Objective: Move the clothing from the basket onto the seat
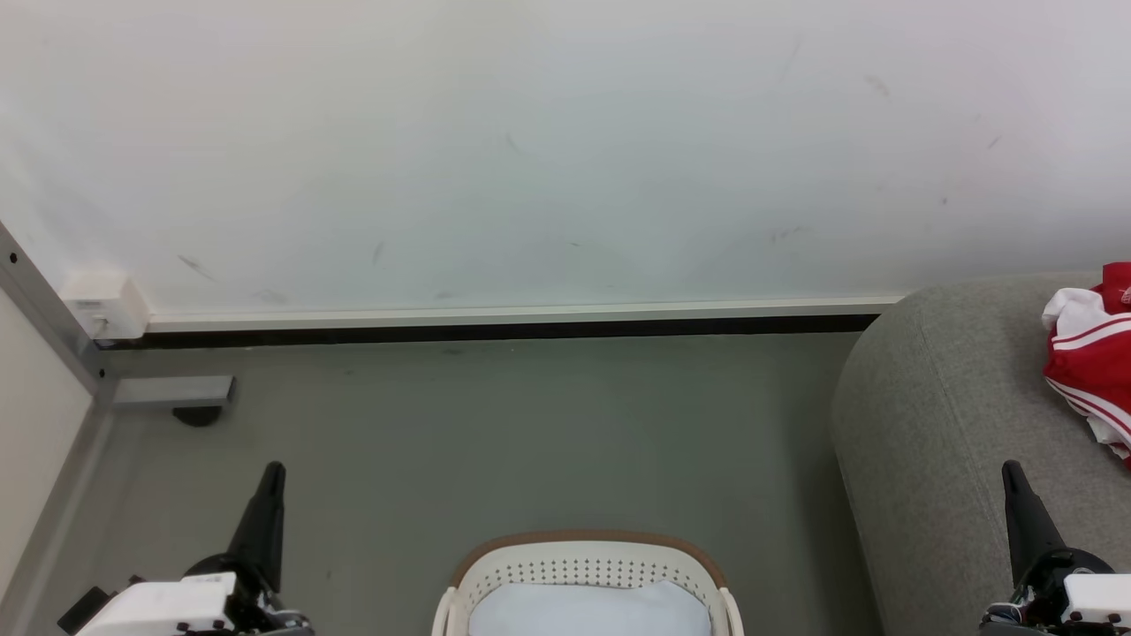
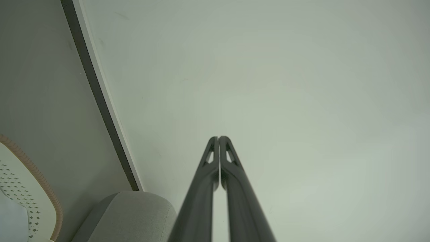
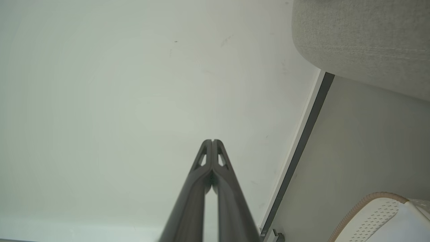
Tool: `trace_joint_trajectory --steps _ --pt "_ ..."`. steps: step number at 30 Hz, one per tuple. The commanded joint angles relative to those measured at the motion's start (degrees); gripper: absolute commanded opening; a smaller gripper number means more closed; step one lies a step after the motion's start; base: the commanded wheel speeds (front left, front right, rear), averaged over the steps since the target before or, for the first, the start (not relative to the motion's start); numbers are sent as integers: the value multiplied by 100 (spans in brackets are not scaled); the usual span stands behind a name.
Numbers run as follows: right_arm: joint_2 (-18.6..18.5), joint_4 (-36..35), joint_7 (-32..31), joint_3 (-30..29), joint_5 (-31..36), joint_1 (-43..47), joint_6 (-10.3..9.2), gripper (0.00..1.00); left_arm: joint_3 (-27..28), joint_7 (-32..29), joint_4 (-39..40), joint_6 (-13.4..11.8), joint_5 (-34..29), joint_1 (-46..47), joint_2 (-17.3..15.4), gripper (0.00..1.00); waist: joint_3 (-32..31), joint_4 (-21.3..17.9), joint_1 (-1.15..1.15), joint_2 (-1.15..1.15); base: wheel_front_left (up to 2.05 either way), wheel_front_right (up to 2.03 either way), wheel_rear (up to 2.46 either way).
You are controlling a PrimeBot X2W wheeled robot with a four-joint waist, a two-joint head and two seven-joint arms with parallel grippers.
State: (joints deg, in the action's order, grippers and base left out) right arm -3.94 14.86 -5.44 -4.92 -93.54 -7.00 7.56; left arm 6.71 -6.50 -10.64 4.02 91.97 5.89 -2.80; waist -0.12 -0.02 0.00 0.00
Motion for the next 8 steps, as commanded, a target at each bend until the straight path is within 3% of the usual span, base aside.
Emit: trace_joint_trajectory --steps 1,8 --pt "-61 -21 26 4 -68 -42 -14 0 15 -22 17 27 71 47 -11 0 0 0 0 0 0 0 0" --pt "-71 -21 42 15 -71 -41 -14 0 15 -22 17 27 71 47 -11 0 0 0 0 0 0 0 0"
